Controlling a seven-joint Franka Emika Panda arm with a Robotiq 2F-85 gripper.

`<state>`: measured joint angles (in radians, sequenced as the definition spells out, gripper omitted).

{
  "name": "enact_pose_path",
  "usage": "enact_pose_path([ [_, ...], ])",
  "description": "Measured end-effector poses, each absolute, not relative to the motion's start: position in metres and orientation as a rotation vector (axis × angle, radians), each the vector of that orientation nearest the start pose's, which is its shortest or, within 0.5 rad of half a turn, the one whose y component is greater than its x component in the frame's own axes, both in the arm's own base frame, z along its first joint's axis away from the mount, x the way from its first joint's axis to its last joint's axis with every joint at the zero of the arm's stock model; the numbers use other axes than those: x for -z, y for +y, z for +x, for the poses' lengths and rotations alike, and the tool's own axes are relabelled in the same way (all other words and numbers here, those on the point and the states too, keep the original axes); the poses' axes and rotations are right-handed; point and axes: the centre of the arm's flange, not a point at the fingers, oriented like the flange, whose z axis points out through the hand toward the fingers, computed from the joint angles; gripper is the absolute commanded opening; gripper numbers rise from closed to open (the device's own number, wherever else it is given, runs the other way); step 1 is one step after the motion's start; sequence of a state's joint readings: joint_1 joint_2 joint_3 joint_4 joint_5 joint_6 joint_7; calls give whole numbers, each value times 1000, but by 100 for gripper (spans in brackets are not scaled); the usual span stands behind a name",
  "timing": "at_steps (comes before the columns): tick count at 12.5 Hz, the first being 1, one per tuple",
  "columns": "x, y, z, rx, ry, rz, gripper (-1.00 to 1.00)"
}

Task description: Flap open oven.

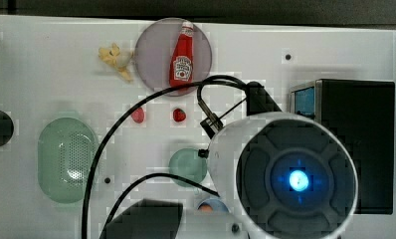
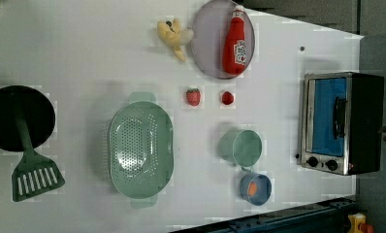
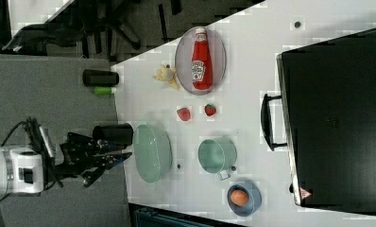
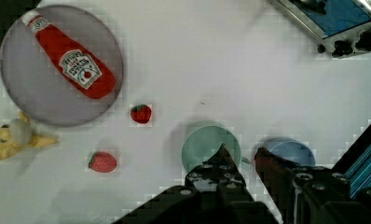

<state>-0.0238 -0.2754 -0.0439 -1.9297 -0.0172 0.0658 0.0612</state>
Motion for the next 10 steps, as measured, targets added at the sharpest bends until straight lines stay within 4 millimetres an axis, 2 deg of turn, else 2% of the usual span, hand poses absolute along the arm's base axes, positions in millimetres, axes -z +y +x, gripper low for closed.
enact_pose_path([
  [3,-580,-39,471,-75,1389,-2846,-65],
  [6,-558,-54,467,-95,1325,-2920,-65],
  [8,-535,-63,467,-60,1177,-2993,-65],
  [10,-514,-81,469,-2,1035,-3041,-65],
])
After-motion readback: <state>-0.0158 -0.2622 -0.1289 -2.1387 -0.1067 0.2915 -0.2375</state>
